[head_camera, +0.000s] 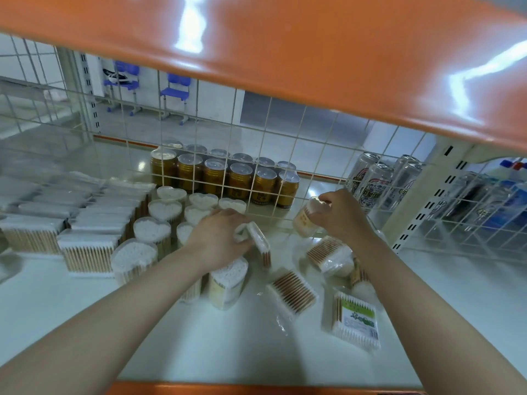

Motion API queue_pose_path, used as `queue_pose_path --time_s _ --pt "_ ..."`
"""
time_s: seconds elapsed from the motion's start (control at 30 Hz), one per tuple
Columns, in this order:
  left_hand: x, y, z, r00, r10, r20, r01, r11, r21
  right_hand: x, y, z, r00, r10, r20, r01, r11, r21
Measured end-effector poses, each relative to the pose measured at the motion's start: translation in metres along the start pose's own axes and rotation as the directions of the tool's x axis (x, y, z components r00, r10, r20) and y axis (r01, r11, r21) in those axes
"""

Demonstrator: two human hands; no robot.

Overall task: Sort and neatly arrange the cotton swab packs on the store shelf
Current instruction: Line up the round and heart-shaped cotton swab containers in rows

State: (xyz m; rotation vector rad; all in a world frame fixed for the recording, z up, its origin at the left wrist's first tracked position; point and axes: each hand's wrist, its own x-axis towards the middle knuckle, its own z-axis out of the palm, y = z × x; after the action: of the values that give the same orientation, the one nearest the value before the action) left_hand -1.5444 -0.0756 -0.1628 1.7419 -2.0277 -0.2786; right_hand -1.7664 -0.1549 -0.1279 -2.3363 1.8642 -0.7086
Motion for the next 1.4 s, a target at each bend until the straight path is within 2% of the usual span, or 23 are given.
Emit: queue_pose_path --time_s 0.1,0.2,0.5,0.63,0.77,0.9,1.07,1.27,1.4 --pt "0.010 0.014 0.008 0.993 0.048 0.105 -0.055 0.997 0.061 -0.005 0.005 0.001 1.000 0.007 -0.022 -0.006 1.000 0.024" --pt "0.019 0.019 0.015 0.985 0.021 0.173 -0.038 0.995 0.094 -0.009 0.010 0.003 1.000 0.015 -0.002 -0.015 0.999 0.034" --pt "0.031 0.025 0.024 0.971 0.056 0.234 -0.081 0.992 0.101 -0.013 0.018 0.000 1.000 0.002 0.000 -0.002 0.999 0.041" --pt "0.032 0.035 0.033 0.969 0.091 0.231 -0.105 0.993 0.047 -0.013 0.026 -0.003 1.000 0.024 0.008 -0.024 0.999 0.045" --pt "0.027 0.049 0.043 0.950 0.104 0.293 -0.102 0.995 -0.021 -0.014 0.031 -0.007 0.999 0.035 -0.005 -0.035 0.998 0.050" --pt "0.024 0.064 0.053 0.942 0.114 0.316 -0.105 0.993 -0.044 -0.013 0.034 -0.011 0.999 0.035 -0.031 -0.033 0.997 0.069" --pt "0.009 0.083 0.075 0.921 0.119 0.370 -0.106 0.993 -0.056 -0.009 0.041 -0.011 0.998 0.068 0.008 -0.068 0.995 0.069" --pt "-0.005 0.076 0.069 0.938 0.115 0.326 -0.121 0.993 -0.002 -0.007 0.032 -0.010 0.999 0.047 0.022 -0.048 0.998 0.034" --pt "-0.003 0.072 0.047 0.970 0.141 0.197 -0.170 0.976 0.137 -0.002 0.020 -0.005 0.999 0.018 0.034 -0.019 0.999 0.046"
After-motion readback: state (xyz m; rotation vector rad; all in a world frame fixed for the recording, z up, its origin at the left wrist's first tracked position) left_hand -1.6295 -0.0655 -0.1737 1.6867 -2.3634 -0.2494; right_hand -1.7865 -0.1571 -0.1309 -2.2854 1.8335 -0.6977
